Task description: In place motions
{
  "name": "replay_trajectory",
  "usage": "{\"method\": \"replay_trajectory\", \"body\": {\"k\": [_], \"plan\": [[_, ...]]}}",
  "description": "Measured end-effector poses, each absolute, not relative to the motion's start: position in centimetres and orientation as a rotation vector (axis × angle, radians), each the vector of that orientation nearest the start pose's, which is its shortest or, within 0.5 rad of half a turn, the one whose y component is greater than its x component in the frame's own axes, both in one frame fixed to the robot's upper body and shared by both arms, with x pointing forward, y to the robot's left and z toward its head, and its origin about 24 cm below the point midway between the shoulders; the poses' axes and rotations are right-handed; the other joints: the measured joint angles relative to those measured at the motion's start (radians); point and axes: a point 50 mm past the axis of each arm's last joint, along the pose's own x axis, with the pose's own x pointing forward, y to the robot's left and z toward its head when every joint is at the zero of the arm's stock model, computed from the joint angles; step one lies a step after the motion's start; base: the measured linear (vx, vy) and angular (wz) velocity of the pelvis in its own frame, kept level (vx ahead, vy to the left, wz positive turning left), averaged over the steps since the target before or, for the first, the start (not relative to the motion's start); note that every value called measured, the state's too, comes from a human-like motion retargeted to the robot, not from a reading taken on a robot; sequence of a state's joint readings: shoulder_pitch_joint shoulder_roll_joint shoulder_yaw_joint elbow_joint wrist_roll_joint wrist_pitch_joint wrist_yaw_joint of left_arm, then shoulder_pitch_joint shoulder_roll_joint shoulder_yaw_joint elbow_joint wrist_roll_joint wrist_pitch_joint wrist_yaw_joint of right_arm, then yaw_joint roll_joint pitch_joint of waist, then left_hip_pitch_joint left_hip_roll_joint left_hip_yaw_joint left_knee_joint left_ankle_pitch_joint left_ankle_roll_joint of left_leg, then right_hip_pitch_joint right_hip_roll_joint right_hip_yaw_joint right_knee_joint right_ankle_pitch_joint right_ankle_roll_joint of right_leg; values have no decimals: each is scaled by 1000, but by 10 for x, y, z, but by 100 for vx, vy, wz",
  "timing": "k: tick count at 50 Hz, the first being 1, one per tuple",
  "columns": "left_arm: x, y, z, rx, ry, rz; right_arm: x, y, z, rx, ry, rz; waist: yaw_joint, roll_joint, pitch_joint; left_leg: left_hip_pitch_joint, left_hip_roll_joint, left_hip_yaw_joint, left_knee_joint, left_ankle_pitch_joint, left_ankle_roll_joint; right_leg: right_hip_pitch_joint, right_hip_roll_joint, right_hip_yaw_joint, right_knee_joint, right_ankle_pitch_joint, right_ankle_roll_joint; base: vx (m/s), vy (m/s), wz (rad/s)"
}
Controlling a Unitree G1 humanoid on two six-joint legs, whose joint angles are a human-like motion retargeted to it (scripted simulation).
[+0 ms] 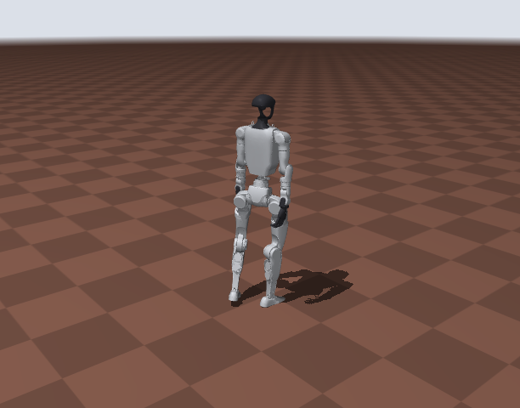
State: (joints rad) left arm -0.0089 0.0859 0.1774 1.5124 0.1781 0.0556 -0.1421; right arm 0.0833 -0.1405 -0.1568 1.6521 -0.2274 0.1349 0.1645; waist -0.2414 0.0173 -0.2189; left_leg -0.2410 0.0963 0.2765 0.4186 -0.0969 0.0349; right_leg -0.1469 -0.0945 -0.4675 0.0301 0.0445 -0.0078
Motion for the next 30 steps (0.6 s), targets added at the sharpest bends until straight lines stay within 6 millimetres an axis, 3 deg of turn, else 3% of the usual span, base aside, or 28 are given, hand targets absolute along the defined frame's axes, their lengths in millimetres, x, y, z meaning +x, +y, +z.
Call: {"method": "replay_trajectory", "body": {"k": [2,5,10,15,20,24,30], "plan": [[15,180,-181,-41,1581,-16,-40,-196,-174,17,1811,66,44,-23,46,-43,-25,-37,104,1,22,27,-9,26,3,5,-9,-18,12,-50],[-2,175,-181,-86,1611,9,-13,-201,-176,-43,1743,120,101,-17,90,-93,-91,-112,88,37,-19,51,9,57,8,9,-25,-8,14,-57],[-40,168,-179,-144,1702,34,24,-205,-176,-165,1638,183,151,20,131,-191,-131,-99,-173,64,-33,82,61,75,6,5,-52,-6,6,-34],[-65,170,-175,-126,1795,29,51,-204,-175,-170,1550,211,206,21,208,-271,-203,-181,-400,94,-60,151,82,80,-9,7,-67,-5,-5,-13],[-79,170,-172,-152,1838,42,56,-198,-175,-163,1528,224,254,-12,224,-343,-226,-156,-458,95,-49,168,63,91,-20,11,-75,0,-8,-11],[-74,171,-173,-174,1805,62,52,-194,-176,-153,1542,244,276,-26,251,-321,-216,-136,-473,90,-55,179,51,96,-16,13,-73,1,-10,-4],[-64,177,-175,-164,1764,82,27,-190,-178,-162,1615,270,226,-27,205,-232,-193,-142,-435,86,-67,156,43,46,-17,5,-57,10,-7,45]]}}
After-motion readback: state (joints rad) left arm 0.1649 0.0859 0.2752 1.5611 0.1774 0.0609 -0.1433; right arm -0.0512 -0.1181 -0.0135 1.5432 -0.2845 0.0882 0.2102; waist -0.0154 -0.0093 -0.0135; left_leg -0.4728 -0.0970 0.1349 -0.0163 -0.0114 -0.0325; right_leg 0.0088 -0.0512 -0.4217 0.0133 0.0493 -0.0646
